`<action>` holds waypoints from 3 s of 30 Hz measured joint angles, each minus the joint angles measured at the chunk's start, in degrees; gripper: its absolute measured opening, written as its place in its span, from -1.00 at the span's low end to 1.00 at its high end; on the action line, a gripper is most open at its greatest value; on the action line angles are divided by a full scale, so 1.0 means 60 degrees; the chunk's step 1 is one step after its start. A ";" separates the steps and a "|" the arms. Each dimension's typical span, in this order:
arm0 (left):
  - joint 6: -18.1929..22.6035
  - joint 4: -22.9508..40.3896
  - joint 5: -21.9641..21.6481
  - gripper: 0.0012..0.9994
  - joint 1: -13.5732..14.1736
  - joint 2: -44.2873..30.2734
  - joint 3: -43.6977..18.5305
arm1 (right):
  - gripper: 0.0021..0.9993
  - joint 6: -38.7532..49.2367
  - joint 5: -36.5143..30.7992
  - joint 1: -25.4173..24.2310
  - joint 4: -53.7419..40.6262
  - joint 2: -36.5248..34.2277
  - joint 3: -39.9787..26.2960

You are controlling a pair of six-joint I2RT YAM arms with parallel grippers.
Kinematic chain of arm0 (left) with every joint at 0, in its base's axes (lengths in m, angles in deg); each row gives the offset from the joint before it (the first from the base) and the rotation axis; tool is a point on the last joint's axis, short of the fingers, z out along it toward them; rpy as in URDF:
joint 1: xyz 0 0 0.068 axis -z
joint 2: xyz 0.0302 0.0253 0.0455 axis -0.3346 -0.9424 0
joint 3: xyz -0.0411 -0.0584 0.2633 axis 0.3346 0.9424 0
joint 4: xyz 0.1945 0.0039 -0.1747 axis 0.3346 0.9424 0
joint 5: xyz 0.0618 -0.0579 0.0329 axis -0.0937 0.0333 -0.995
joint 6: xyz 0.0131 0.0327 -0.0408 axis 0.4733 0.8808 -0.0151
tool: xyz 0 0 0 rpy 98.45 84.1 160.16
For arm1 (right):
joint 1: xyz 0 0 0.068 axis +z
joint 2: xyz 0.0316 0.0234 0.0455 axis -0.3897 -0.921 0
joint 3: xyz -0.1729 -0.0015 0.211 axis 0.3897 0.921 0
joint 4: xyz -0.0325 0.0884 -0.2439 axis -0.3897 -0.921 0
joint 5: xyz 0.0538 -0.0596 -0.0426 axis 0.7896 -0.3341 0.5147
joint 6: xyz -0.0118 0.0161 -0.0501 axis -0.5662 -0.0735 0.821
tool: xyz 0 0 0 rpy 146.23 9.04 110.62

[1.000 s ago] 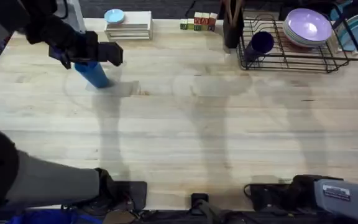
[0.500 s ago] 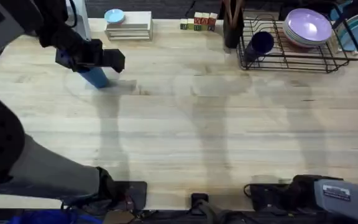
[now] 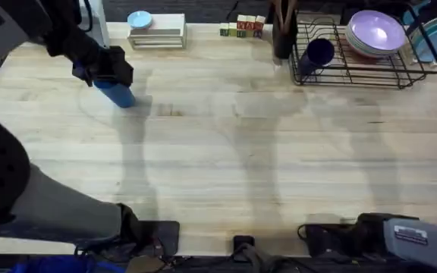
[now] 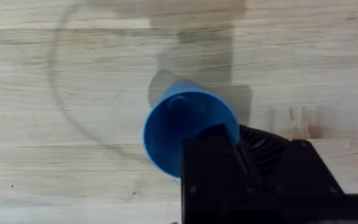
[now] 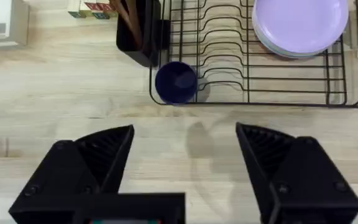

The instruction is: Pick up the cup on the table and put them onto the rack.

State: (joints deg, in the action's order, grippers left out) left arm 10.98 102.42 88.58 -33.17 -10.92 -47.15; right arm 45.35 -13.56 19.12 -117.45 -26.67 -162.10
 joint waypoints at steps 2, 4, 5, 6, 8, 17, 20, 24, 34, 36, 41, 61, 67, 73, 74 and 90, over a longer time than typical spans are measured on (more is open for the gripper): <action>-0.0011 0.0001 -0.0012 -0.92 -0.0009 0.0000 -0.0026 | 0.99 0.0000 0.0004 0.0000 0.0000 0.0000 0.0000; -0.0015 0.0029 -0.0012 -0.92 -0.0005 0.0000 -0.0026 | 0.99 0.0000 0.0000 0.0000 0.0000 -0.0003 0.0000; -0.0015 0.0062 -0.0012 -0.92 -0.0005 0.0000 -0.0033 | 0.99 0.0000 0.0003 0.0000 0.0000 0.0000 0.0000; -0.0015 0.0153 -0.0012 -0.92 -0.0005 -0.0002 -0.0066 | 0.99 0.0000 0.0002 0.0000 0.0000 -0.0002 0.0000; -0.0044 0.0497 -0.0009 -0.92 -0.0001 0.0000 -0.0236 | 0.99 0.0000 0.0000 0.0000 -0.0004 0.0000 0.0000; -0.0182 0.2480 -0.0009 -0.92 0.1297 -0.0015 -0.3320 | 0.99 0.0000 0.0000 0.0000 -0.0219 0.0133 0.0000; -0.0231 0.2788 -0.0003 -0.92 0.2172 -0.0011 -0.4348 | 0.99 0.0000 0.0000 0.0000 -0.0220 0.0386 0.0000; -0.0390 0.2814 0.0002 -0.92 0.3477 -0.0011 -0.5361 | 0.99 0.0000 0.0000 0.0000 -0.0430 0.0775 0.0000; -0.0732 0.1192 0.0153 -0.92 0.6243 -0.0011 -0.5800 | 0.99 0.0000 0.0000 0.0000 -0.1162 0.2164 0.0000; -0.0767 0.0791 0.0331 -0.92 0.6478 -0.0053 -0.5800 | 0.99 0.0000 0.0000 0.0000 -0.1169 0.2487 0.0000; -0.0944 -0.0249 0.0975 -0.92 0.6958 -0.0422 -0.5803 | 0.99 0.0000 -0.0005 0.0000 -0.1137 0.3132 -0.0007; -0.1086 -0.2331 0.1995 -0.92 0.8780 -0.1723 -0.5803 | 0.99 0.0000 -0.0007 0.0000 -0.0951 0.3373 -0.0015; -0.1086 -0.2816 0.2087 -0.92 0.9010 -0.1887 -0.5803 | 0.99 0.0000 -0.0007 0.0000 -0.0951 0.3377 -0.0015; -0.1155 -0.3030 0.2100 -0.92 0.9066 -0.2562 -0.5803 | 0.99 0.0000 -0.0007 0.0000 -0.0941 0.3377 -0.0015; -0.1159 -0.3037 0.2100 -0.92 0.9066 -0.2593 -0.5803 | 0.99 0.0000 -0.0007 0.0000 -0.0933 0.3377 -0.0015; -0.1267 -0.3697 0.2100 -0.92 0.9069 -0.3323 -0.5803 | 0.99 0.0000 -0.0007 0.0000 -0.0925 0.3377 -0.0015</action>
State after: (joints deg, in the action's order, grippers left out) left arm 3.38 80.24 101.18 21.25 -30.86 -81.97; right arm 45.35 -13.60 19.12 -123.00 -6.40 -162.19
